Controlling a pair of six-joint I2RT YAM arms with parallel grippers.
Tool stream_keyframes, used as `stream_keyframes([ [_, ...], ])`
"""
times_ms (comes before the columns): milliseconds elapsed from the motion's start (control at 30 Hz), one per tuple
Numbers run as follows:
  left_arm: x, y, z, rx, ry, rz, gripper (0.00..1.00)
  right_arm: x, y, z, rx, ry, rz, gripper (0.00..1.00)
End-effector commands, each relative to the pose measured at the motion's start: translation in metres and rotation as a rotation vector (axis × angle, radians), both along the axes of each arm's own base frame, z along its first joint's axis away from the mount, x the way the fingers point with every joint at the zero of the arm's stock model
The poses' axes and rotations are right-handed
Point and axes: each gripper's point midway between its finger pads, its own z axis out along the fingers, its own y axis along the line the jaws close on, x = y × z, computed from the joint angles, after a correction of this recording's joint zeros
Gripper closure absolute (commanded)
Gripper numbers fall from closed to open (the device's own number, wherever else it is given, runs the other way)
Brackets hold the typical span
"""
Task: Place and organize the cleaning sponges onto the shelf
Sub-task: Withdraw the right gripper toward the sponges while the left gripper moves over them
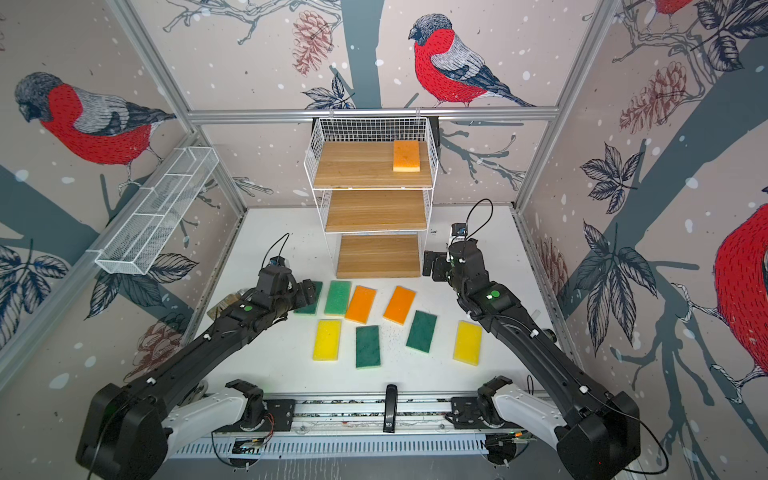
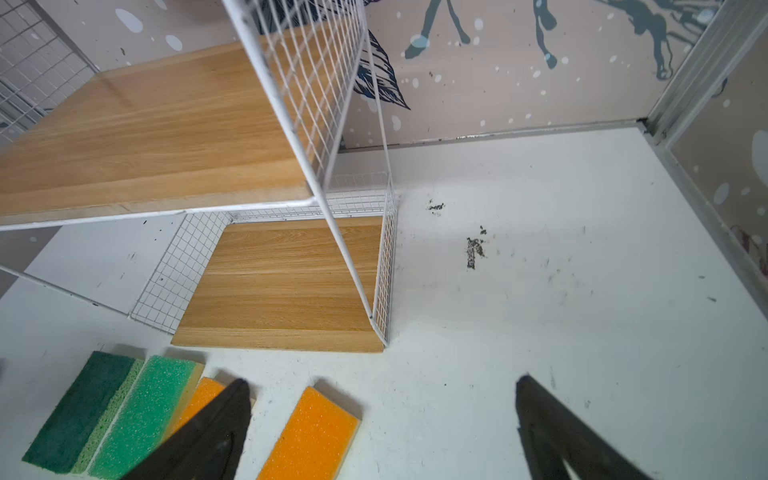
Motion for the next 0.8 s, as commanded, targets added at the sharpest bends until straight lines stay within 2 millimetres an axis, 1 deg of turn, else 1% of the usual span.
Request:
stream_keyframes([
  [0, 0.003, 0.000, 0.000, -0.001, -0.014, 0.016, 0.10, -0.001, 0.005, -0.004, 0.084, -0.001, 0.003, 0.01],
  [167, -0.001, 0.001, -0.006, -0.012, -0.011, 0.030, 0.10, -0.008, 0.012, -0.027, 0.112, 0.058, 0.033, 0.04],
  [367, -0.007, 0.004, -0.011, -0.009, 0.001, 0.038, 0.10, -0.010, 0.018, -0.049, 0.154, 0.130, 0.027, 0.06],
  [433, -0.008, 0.005, -0.013, -0.007, 0.008, 0.039, 0.10, -0.012, 0.023, -0.056, 0.169, 0.150, 0.031, 0.07],
  [533, -0.009, 0.005, -0.016, -0.006, 0.013, 0.038, 0.10, -0.017, 0.038, -0.066, 0.164, 0.170, 0.045, 0.07],
  [633, -0.008, 0.004, -0.016, -0.003, 0.019, 0.033, 0.10, -0.022, 0.054, -0.073, 0.127, 0.176, 0.053, 0.07],
  [767, -0.008, -0.004, -0.014, -0.004, 0.015, 0.000, 0.10, -0.027, 0.069, -0.082, 0.127, 0.208, 0.075, 0.07],
])
